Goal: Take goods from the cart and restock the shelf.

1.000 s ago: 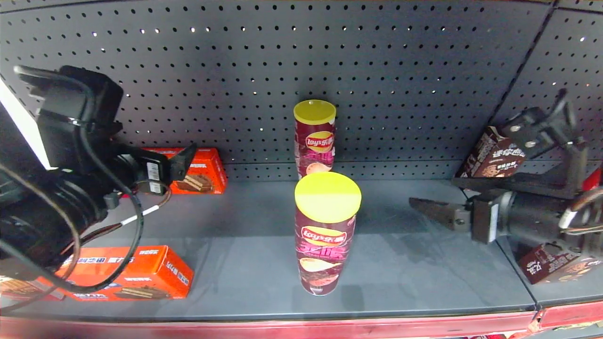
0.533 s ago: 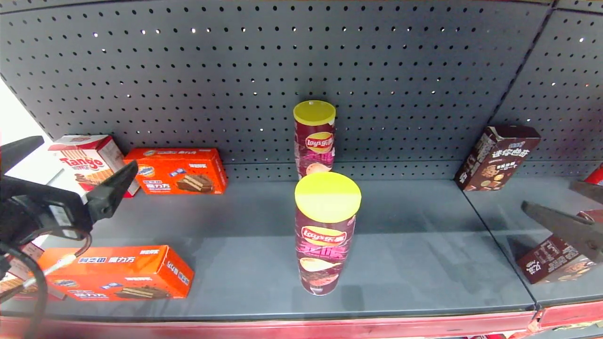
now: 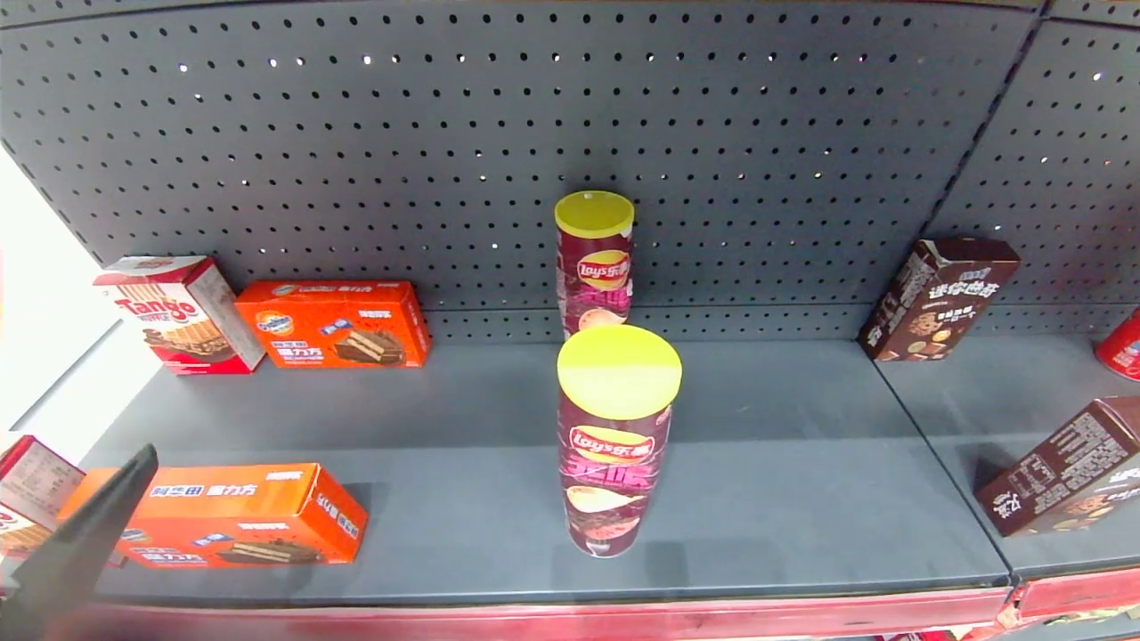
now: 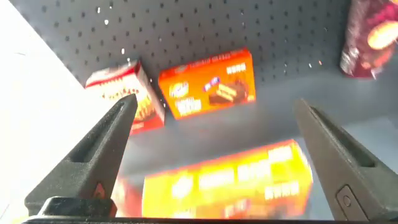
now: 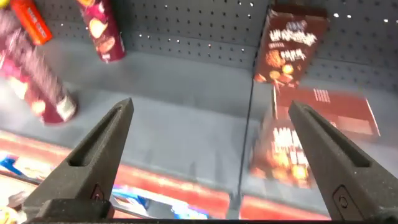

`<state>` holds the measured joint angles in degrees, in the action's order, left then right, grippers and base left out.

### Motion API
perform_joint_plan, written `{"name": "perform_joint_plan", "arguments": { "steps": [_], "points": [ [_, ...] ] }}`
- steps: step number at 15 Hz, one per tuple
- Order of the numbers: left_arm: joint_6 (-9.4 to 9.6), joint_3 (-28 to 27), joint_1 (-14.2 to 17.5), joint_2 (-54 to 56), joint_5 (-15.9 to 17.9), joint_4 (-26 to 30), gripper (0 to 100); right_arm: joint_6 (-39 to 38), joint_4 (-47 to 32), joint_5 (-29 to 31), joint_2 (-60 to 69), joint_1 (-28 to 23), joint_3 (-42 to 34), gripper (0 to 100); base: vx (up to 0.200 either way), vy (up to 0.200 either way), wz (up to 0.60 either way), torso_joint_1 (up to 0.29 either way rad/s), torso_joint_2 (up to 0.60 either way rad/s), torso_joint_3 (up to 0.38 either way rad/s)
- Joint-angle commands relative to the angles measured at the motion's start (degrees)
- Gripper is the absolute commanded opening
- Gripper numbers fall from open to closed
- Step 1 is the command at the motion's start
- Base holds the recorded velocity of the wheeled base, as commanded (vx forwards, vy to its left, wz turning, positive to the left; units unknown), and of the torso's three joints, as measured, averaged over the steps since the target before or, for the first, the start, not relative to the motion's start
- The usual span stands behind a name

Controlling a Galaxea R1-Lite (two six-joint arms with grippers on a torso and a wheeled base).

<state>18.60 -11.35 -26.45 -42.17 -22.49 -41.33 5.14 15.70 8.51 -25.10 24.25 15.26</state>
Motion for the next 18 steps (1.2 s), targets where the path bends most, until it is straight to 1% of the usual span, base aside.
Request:
{"name": "perform_joint_plan", "arguments": {
  "steps": [1,2,3,4,5,6,8,9,10,11,12,13,14,15,16,17,18],
  "points": [
    [-0.06,4.85,-0.35,6.57,-0.01,0.11,100,0.39,-2.52,0.02,11.30,-1.04,-5.51,100,0.000,0.000,0.00,0.000,0.00,0.000],
    [-0.06,5.81,-0.44,7.45,-0.01,0.37,100,0.39,-4.54,0.02,12.80,-1.22,-5.59,100,0.000,0.000,0.00,0.000,0.00,0.000],
    [-0.06,7.22,-1.06,9.65,-0.01,2.74,100,0.57,-10.52,-0.16,15.70,-1.13,-5.33,100,0.000,0.000,0.00,0.000,0.00,0.000],
    [-0.06,7.83,-2.29,12.02,-0.01,5.64,100,0.74,-13.94,-0.07,17.89,-1.13,-5.07,100,0.000,0.000,0.00,0.000,0.00,0.000],
    [-0.06,8.62,-3.78,15.98,-0.01,11.27,100,1.01,-17.20,0.19,20.62,-1.22,-5.51,100,0.000,0.000,0.00,0.000,0.00,0.000],
    [-0.06,9.59,-4.40,20.02,0.08,16.89,100,1.01,-18.78,0.28,23.08,-1.22,-6.03,100,0.000,0.000,0.00,0.000,0.00,0.000],
    [-0.15,11.35,-4.57,30.13,0.08,29.55,100,1.18,-20.18,0.72,25.10,-1.57,-9.29,100,0.000,0.000,0.00,0.000,0.00,0.000],
    [-0.23,10.12,-4.04,38.48,0.08,41.24,100,2.33,-18.78,2.30,25.10,-2.01,-12.27,100,0.000,0.000,0.00,0.000,0.00,0.000],
    [-1.90,8.27,-3.61,38.74,0.17,43.61,100,2.33,-18.25,3.44,24.13,-3.77,-12.36,100,0.000,0.000,0.00,0.000,0.00,0.000],
    [-3.05,8.36,-2.99,38.48,0.08,43.70,100,1.18,-18.25,3.71,22.29,-5.79,-12.45,100,0.000,0.000,0.00,0.000,0.00,0.000],
    [-4.10,8.36,1.14,36.01,0.08,43.70,100,-2.86,-18.51,3.71,17.19,-12.38,-12.54,100,0.000,0.000,0.00,0.000,0.00,0.000],
    [-4.01,8.36,5.62,34.08,0.08,43.70,100,-3.39,-18.51,3.44,14.29,-16.95,-12.54,100,0.000,0.000,0.00,0.000,0.00,0.000],
    [-3.84,8.45,8.26,33.29,0.17,43.61,100,-3.47,-18.43,3.36,13.85,-18.71,-12.54,100,0.000,0.000,0.00,0.000,0.00,0.000],
    [-3.66,8.45,11.78,33.20,0.17,43.61,100,-3.47,-18.34,3.53,14.91,-20.12,-12.63,100,0.000,0.000,0.00,0.000,0.00,0.000],
    [-3.66,8.45,13.36,33.29,0.17,43.61,100,-3.56,-18.34,3.71,16.66,-20.47,-12.63,100,0.000,0.000,0.00,0.000,0.00,0.000],
    [-3.66,8.45,17.49,34.43,0.17,43.61,100,-5.06,-17.64,4.50,21.15,-22.31,-13.15,100,0.000,0.000,0.00,0.000,0.00,0.000],
    [-3.66,8.45,19.60,35.84,0.17,43.61,100,-6.81,-16.23,4.41,24.40,-24.33,-13.77,100,0.000,0.000,0.00,0.000,0.00,0.000]
  ]
}}
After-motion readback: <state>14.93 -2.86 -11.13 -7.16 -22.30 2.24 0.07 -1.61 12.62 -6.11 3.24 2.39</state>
